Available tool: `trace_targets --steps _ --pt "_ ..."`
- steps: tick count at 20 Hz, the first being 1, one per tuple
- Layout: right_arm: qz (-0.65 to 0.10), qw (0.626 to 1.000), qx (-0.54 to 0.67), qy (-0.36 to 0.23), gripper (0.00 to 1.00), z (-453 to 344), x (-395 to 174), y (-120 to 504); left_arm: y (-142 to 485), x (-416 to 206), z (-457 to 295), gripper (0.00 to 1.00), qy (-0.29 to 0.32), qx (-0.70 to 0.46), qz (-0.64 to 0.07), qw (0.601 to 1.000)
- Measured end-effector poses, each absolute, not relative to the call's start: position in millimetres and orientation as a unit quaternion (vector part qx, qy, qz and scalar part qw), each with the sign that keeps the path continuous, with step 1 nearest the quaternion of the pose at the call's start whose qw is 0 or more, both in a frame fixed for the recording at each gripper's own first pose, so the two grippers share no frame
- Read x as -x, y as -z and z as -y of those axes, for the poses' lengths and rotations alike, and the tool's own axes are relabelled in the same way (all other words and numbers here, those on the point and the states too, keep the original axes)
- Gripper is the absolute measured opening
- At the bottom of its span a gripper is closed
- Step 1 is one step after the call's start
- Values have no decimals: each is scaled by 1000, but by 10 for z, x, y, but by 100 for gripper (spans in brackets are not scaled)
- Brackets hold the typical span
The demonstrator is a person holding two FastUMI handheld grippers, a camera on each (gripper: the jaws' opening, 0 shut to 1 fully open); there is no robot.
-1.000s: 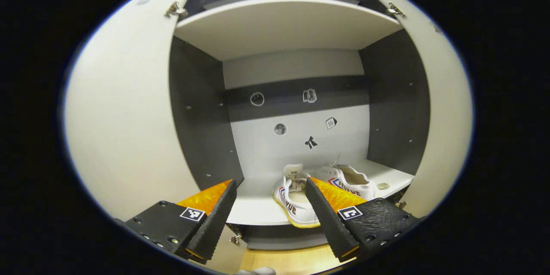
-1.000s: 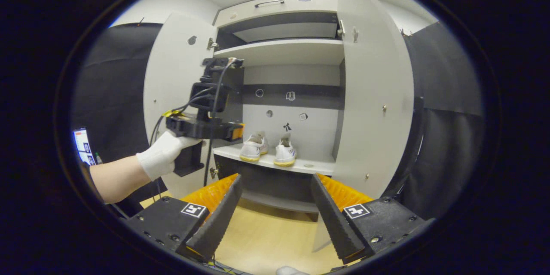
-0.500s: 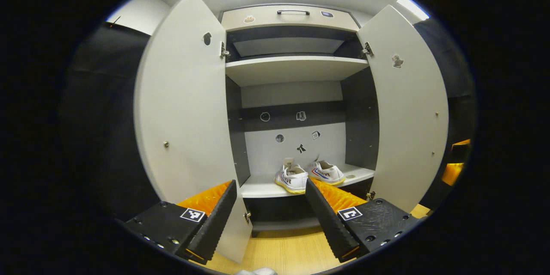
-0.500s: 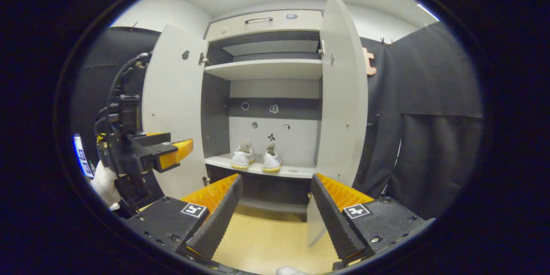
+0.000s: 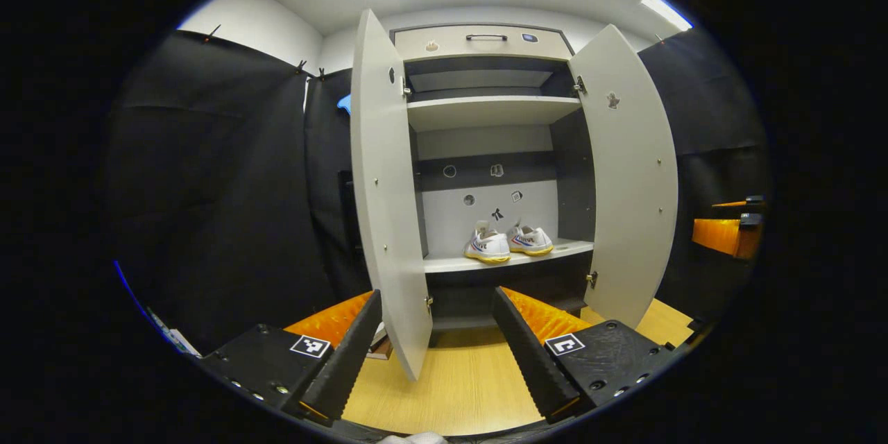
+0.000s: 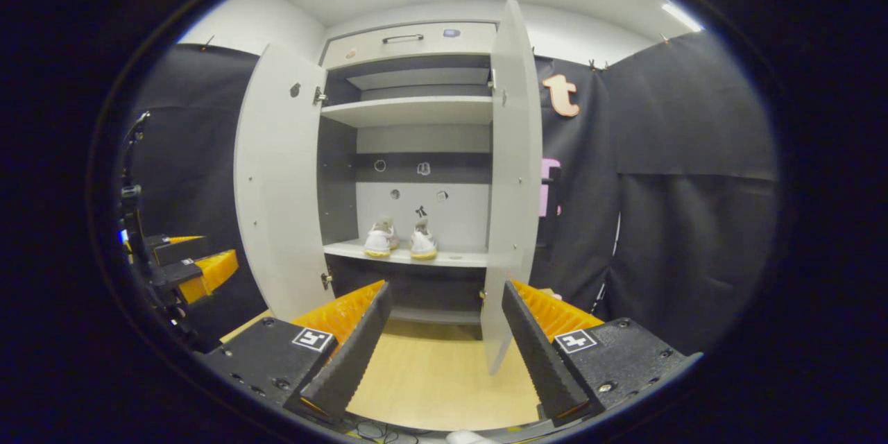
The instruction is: Grab one shoe with the right hand and put it into the shoe cabinet, grab the other shoe with the left hand and put it into the shoe cabinet; then close the right door with the right hand and the left door with the left hand.
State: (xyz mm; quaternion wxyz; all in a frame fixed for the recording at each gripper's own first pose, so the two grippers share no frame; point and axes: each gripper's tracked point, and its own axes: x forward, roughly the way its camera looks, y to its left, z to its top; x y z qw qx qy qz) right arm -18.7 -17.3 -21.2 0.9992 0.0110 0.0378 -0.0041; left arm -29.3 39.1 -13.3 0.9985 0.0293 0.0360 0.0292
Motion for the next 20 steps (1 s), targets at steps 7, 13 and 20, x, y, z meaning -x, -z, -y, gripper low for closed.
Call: trace_targets --steps 7,13,20 --pt "-35 998 -13 56 100 878 92 128 178 281 -122 96 -19 -23 -33 999" --pt "-7 993 -15 121 100 1907 -307 -170 136 192 178 96 -26 -20 -34 999" --pt "-3 997 -29 73 100 2128 -1041 -339 65 149 399 96 -63 -24 -39 997"
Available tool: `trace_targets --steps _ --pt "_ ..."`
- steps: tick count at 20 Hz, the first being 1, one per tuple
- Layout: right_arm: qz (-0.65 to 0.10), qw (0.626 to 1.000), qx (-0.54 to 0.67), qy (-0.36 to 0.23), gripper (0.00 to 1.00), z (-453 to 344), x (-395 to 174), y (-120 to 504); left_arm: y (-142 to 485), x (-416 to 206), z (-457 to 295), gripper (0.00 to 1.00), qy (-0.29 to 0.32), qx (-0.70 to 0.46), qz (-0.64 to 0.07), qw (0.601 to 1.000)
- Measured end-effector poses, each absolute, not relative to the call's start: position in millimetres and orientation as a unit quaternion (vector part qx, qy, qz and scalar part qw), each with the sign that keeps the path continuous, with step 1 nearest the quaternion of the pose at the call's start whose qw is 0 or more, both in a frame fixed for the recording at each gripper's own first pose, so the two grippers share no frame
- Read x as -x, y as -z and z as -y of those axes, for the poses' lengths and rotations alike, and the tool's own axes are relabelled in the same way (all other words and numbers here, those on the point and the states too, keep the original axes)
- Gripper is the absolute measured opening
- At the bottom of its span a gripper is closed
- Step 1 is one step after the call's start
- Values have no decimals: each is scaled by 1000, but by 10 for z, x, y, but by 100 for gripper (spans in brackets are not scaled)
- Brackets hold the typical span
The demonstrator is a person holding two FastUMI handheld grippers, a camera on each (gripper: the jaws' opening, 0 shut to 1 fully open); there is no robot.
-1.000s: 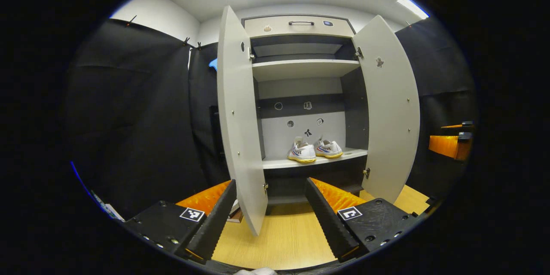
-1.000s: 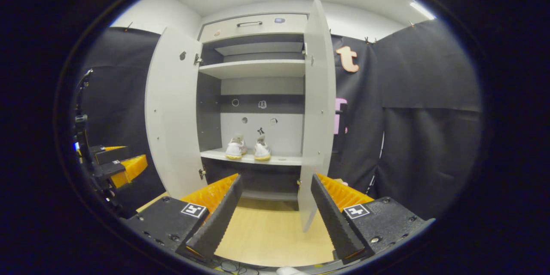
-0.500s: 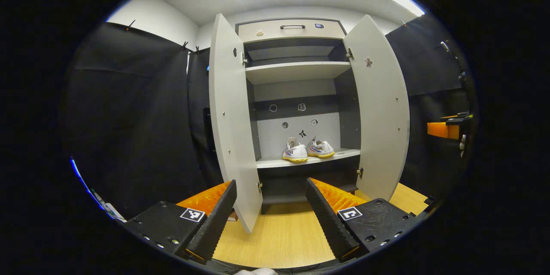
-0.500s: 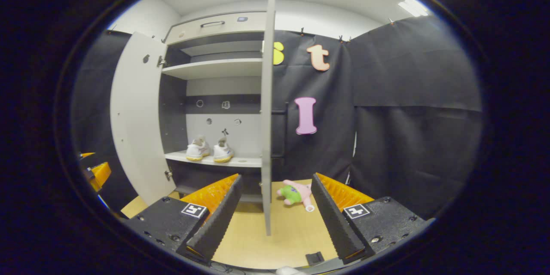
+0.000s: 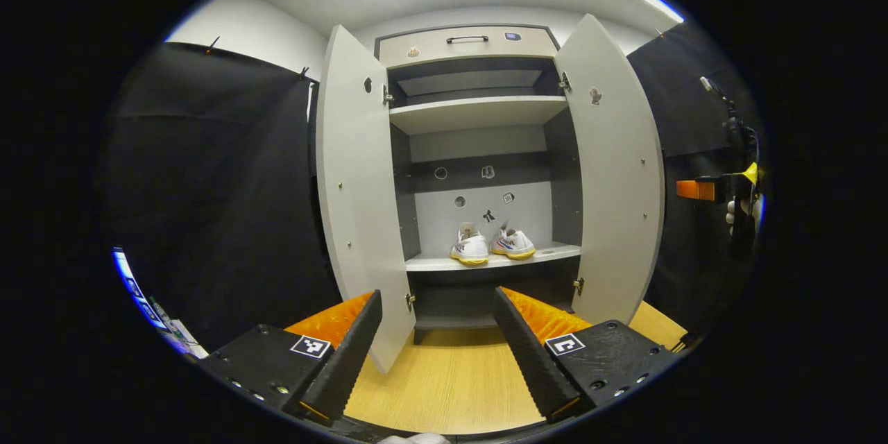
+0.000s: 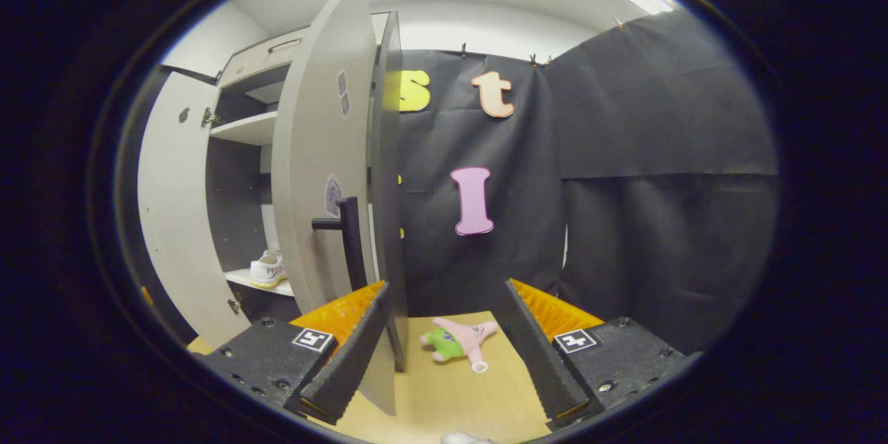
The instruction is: Grab one shoe with the right hand and put it into the shoe cabinet, grab the other shoe with the left hand and put it into the shoe cabinet; then close the right door with the right hand and the left door with the left hand.
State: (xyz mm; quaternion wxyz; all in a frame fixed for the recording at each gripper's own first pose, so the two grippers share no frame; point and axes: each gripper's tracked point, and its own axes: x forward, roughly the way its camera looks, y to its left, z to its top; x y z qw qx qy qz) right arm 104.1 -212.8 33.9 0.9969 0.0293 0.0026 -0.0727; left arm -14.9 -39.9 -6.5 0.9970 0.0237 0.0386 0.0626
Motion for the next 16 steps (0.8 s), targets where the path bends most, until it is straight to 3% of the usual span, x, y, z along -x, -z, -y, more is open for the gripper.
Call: trace_targets --steps 4,6,9,13,16 --pt "10 1000 -17 24 97 2002 -1234 -413 104 143 484 100 -80 -20 -44 996" --pt "6 1000 -11 8 93 1952 -1230 -427 139 150 474 96 -93 -21 -54 994" --pt "-2 1000 -7 -10 95 1862 -1249 -404 137 157 478 100 -100 -16 -57 993" --pt "0 1000 -20 -21 92 1677 -1241 -411 116 168 480 96 -100 -20 -58 993" --pt "-3 999 -20 -48 95 1420 -1249 -399 140 200 428 96 -106 -25 -61 992"
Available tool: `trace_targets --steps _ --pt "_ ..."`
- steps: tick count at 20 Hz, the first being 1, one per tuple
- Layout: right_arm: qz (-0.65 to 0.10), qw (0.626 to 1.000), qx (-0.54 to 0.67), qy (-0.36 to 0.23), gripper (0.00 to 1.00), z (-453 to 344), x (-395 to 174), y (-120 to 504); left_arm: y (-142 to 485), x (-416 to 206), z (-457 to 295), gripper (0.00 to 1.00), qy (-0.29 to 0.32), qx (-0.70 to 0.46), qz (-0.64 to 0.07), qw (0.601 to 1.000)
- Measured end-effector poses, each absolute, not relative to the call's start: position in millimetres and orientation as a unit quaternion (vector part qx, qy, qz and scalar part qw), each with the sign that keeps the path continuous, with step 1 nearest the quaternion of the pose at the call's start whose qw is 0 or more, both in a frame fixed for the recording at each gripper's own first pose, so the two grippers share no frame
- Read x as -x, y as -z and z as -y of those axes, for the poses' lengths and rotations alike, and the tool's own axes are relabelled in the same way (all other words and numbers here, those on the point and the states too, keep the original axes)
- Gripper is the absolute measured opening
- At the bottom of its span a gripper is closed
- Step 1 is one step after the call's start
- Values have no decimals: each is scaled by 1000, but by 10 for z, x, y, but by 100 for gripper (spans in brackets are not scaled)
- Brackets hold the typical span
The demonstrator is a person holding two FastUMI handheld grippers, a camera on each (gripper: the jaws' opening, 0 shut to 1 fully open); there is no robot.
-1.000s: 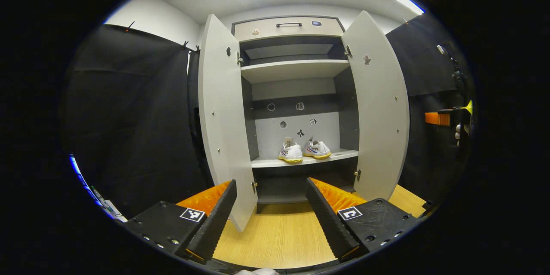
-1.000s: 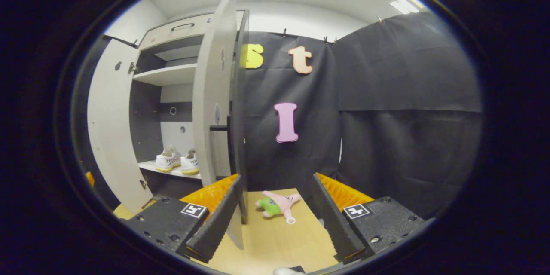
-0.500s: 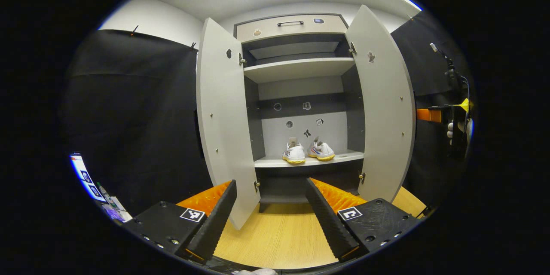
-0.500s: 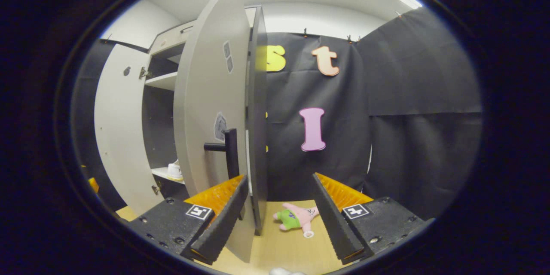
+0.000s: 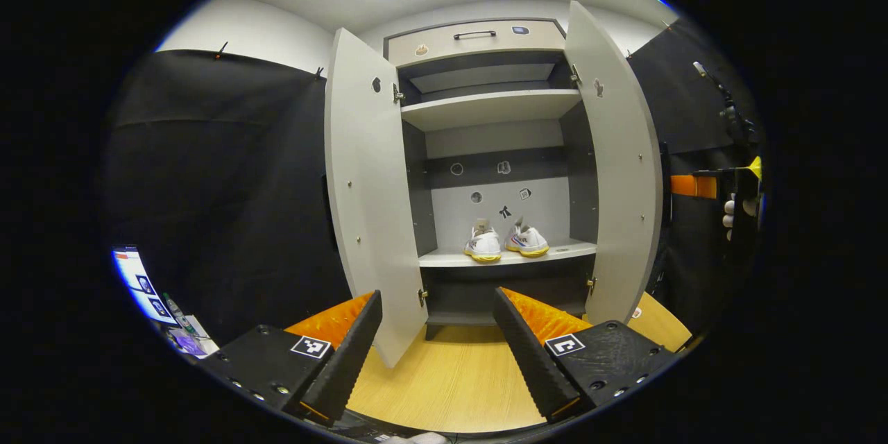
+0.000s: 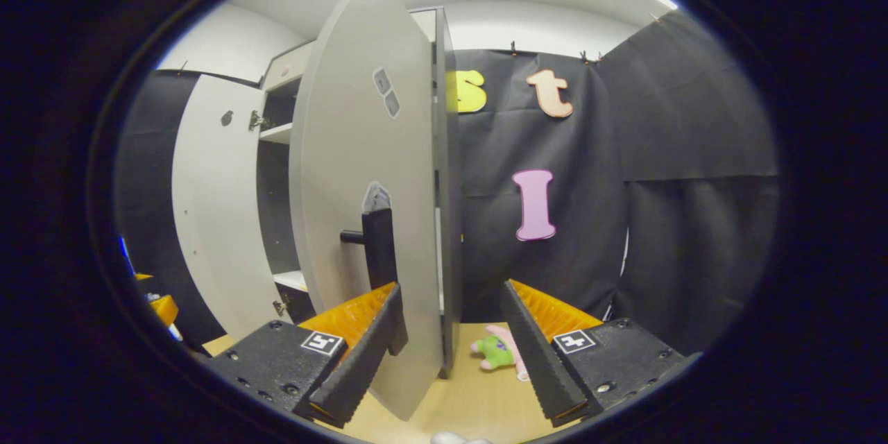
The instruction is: Grab one shoe with the right hand and put it into the shoe cabinet, grab the other shoe with the left hand and put it into the shoe cabinet; then close the right door with the right hand and the left door with the left hand.
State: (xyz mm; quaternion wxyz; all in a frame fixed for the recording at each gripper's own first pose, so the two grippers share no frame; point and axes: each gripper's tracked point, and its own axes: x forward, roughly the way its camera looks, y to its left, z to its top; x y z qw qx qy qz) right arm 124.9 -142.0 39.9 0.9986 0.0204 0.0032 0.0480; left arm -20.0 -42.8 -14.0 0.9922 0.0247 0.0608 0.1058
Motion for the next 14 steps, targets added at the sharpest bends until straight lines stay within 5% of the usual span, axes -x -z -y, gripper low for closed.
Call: trace_targets --steps 8,14 --pt "-6 995 -17 -100 92 654 -1489 -419 147 451 79 96 -143 -25 -66 987" --pt "7 991 -31 -130 99 289 -1643 -555 154 544 -176 100 -165 -14 -72 984"
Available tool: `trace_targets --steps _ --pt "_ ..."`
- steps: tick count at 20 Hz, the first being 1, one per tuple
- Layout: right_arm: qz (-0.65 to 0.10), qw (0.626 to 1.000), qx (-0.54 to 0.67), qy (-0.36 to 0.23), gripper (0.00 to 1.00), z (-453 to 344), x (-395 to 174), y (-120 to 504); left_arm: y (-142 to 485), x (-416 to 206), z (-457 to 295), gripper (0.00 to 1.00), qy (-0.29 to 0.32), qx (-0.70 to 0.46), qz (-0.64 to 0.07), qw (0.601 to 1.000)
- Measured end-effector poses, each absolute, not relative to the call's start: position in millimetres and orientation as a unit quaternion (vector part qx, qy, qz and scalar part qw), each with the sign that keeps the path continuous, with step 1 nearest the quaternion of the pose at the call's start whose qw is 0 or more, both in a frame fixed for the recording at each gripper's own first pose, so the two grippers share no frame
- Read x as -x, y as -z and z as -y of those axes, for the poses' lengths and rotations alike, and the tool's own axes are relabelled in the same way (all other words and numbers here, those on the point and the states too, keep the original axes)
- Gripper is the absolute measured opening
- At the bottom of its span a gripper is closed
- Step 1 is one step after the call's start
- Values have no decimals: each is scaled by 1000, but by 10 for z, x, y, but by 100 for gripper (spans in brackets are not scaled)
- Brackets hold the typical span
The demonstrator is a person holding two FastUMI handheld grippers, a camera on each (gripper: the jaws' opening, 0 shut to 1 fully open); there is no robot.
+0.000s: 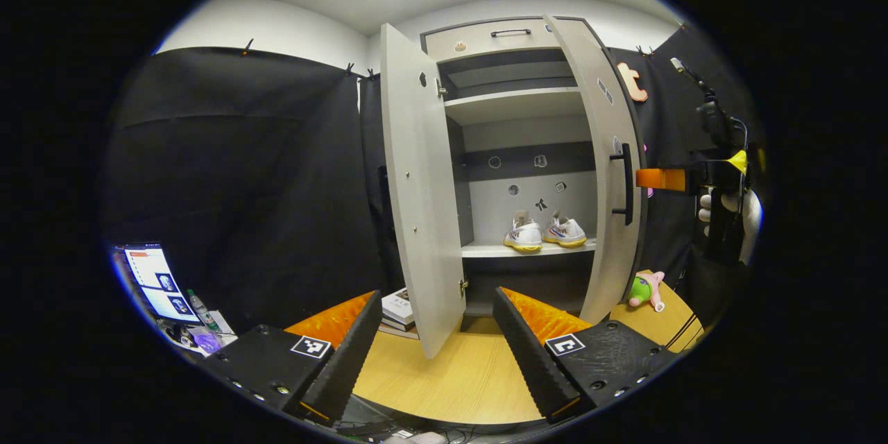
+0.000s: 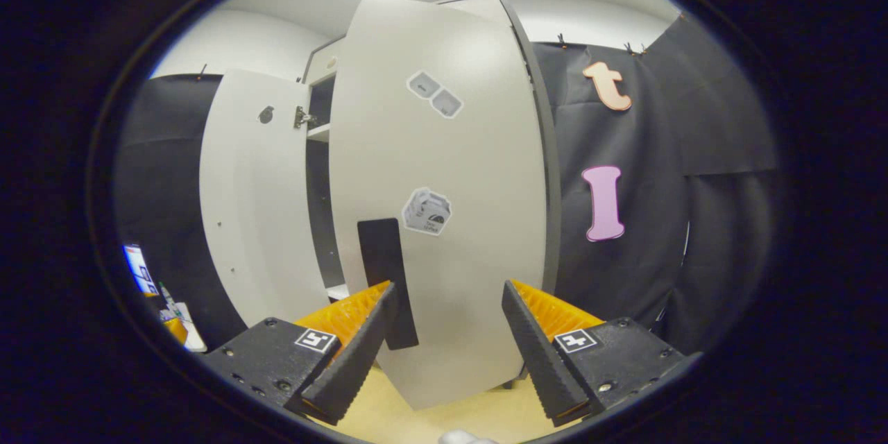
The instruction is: Grab one shoe with the right hand and put it into the shoe cabinet, grab the other shoe with the left hand and put it into the shoe cabinet; then close the right door with the right hand and the left door with the left hand.
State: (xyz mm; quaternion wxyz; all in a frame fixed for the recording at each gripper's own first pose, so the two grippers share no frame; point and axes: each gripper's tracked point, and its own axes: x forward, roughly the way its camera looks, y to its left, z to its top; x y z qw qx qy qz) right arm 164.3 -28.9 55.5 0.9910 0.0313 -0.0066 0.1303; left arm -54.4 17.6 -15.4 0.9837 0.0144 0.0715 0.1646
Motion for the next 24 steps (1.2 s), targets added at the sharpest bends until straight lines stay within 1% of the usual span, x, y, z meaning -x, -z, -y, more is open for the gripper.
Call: trace_targets --steps 1,3,10,11,17,22,24 --pt "10 991 -28 -128 99 295 -1615 -572 144 536 -199 96 -164 -14 -70 984" --pt "10 992 -21 -124 98 308 -1529 -565 154 520 -207 96 -155 -9 -70 985" --pt "-2 994 -5 -112 99 246 -1078 -442 148 355 -409 96 -121 -10 -64 991" --pt "-4 994 -4 -108 98 234 -1003 -404 142 327 -509 97 -122 -12 -61 991" --pt "-31 996 -6 -83 99 115 -460 -93 27 63 -1287 96 -140 -26 -37 989" --pt "-65 996 -8 -55 99 60 -9 264 -121 -348 -1854 96 -157 -34 -8 987" --pt "-80 996 -9 -41 98 78 116 370 -117 -545 -2014 96 -162 -39 -9 986"
